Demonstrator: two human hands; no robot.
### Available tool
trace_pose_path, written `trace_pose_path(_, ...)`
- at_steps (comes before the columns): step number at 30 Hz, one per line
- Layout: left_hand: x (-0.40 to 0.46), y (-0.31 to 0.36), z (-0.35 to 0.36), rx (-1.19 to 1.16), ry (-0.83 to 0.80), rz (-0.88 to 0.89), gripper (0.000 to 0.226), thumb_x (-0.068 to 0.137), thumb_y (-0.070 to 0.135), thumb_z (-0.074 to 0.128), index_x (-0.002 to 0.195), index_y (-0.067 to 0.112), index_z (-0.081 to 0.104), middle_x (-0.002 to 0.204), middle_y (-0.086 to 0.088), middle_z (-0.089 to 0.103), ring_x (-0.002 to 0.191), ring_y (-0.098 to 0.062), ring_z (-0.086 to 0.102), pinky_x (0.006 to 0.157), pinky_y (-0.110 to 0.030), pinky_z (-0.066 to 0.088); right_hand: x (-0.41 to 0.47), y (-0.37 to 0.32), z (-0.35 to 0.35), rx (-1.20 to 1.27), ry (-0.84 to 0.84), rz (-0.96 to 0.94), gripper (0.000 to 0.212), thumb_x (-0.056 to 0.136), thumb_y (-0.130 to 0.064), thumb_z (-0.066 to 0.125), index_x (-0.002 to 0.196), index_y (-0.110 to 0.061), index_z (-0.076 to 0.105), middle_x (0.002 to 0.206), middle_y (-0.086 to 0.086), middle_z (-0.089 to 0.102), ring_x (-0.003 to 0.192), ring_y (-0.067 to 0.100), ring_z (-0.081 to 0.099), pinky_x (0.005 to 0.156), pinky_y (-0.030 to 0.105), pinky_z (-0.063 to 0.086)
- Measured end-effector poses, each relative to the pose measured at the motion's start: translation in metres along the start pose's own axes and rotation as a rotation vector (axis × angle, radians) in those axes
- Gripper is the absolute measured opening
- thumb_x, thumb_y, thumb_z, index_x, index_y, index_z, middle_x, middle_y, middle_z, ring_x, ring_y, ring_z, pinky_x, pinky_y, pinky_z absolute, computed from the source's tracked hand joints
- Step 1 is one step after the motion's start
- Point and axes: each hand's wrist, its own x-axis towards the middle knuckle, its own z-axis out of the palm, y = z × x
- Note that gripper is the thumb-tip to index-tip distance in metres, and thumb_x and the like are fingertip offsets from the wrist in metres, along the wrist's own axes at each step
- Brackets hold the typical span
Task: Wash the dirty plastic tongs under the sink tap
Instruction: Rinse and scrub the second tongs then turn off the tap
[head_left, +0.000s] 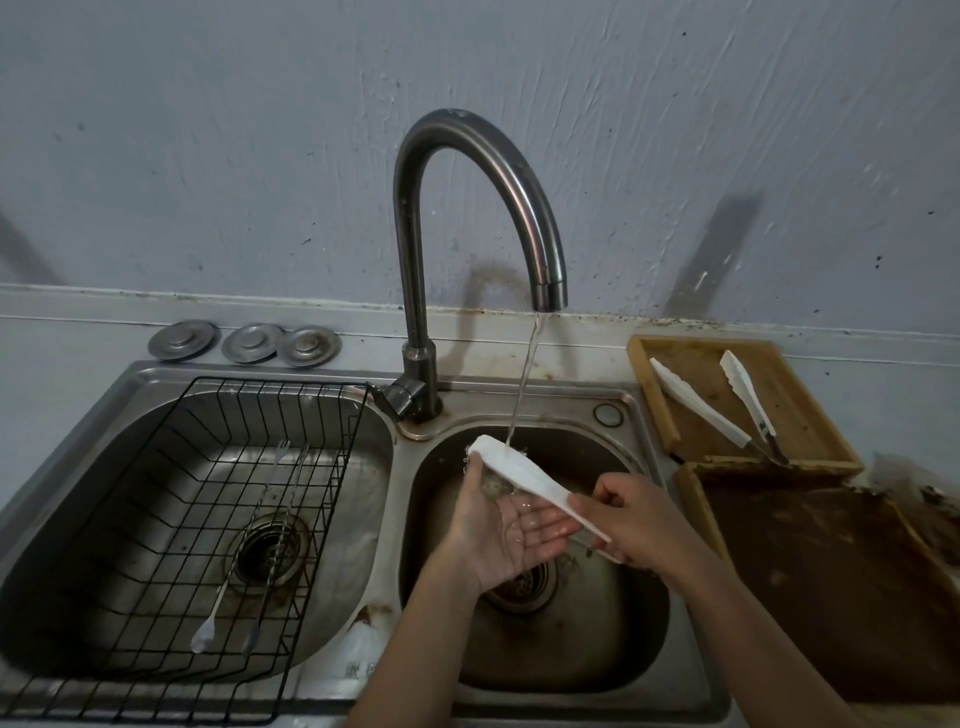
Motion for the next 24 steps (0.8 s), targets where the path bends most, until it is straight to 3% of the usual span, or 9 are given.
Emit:
trace_pose_path(3, -0.001, 0.004, -0.002, 0.095, -0.021, 0.017, 0.091, 0.085, 0.072, 0.015, 0.103, -0.002, 0.066, 0.094, -0.017, 0.074, 0.088, -0.025, 0.072, 0.074, -0.034, 0.056, 0.0, 0.003, -0.001, 0.121, -0.05, 0.074, 0.028, 0.089, -0.033, 0.056, 0.086, -0.005, 0.06, 0.065, 0.005, 0.061, 0.046, 0.006, 0.056, 0.044, 0.018, 0.041)
trace_pose_path(7, -0.003, 0.009, -0.004, 0.196, 0.105, 0.157, 0.035, 0.096, 0.022, 0.047, 0.114, -0.006, 0.059, 0.09, -0.014, 0.074, 0.082, -0.019, 0.072, 0.07, -0.028, 0.06, 0.004, 0.01, -0.001, 0.255, -0.075, 0.194, 0.033, 0.092, -0.034, 0.05, 0.084, -0.006, 0.063, 0.056, 0.002, 0.051, 0.045, 0.01, 0.047, 0.044, 0.021, 0.035)
trace_pose_path(11, -0.003, 0.015, -0.006, 0.074, 0.167, 0.336, 0.043, 0.087, -0.008, 0.055, 0.129, -0.004, 0.045, 0.099, -0.017, 0.068, 0.072, -0.018, 0.073, 0.063, -0.027, 0.061, 0.002, 0.009, -0.002, 0.313, -0.182, 0.258, 0.036, 0.094, -0.036, 0.045, 0.085, -0.005, 0.061, 0.046, -0.002, 0.042, 0.034, 0.007, 0.032, 0.033, 0.017, 0.02)
trace_pose_path(14, -0.006, 0.017, -0.003, 0.067, 0.164, 0.386, 0.058, 0.08, -0.02, 0.055, 0.132, 0.003, 0.043, 0.11, -0.016, 0.066, 0.081, -0.02, 0.071, 0.062, -0.027, 0.06, 0.005, 0.009, 0.0, 0.388, -0.248, 0.269, 0.035, 0.094, -0.037, 0.044, 0.075, -0.01, 0.057, 0.045, -0.001, 0.039, 0.03, 0.007, 0.027, 0.029, 0.015, 0.015)
trace_pose_path(17, -0.006, 0.017, -0.002, 0.097, 0.17, 0.352, 0.061, 0.078, -0.019, 0.058, 0.133, 0.002, 0.043, 0.116, -0.019, 0.064, 0.09, -0.023, 0.067, 0.065, -0.028, 0.061, 0.007, 0.011, 0.003, 0.418, -0.298, 0.328, 0.035, 0.095, -0.034, 0.041, 0.072, -0.011, 0.055, 0.044, -0.001, 0.038, 0.03, 0.007, 0.025, 0.028, 0.014, 0.015)
trace_pose_path(21, -0.004, 0.022, -0.005, 0.069, 0.211, 0.256, 0.023, 0.09, 0.012, 0.059, 0.108, -0.001, 0.062, 0.076, -0.01, 0.072, 0.069, -0.017, 0.071, 0.066, -0.03, 0.06, 0.004, 0.009, 0.003, 0.373, -0.352, 0.337, 0.031, 0.094, -0.026, 0.04, 0.076, -0.008, 0.059, 0.042, -0.002, 0.037, 0.03, 0.008, 0.023, 0.03, 0.014, 0.012)
trace_pose_path(24, -0.002, 0.022, -0.005, 0.135, 0.266, 0.264, 0.028, 0.094, 0.027, 0.054, 0.09, 0.0, 0.062, 0.057, -0.004, 0.067, 0.054, -0.013, 0.067, 0.066, -0.032, 0.059, 0.004, 0.007, 0.005, 0.371, -0.359, 0.339, 0.031, 0.093, -0.025, 0.04, 0.074, -0.008, 0.058, 0.042, -0.001, 0.036, 0.03, 0.008, 0.022, 0.03, 0.014, 0.012)
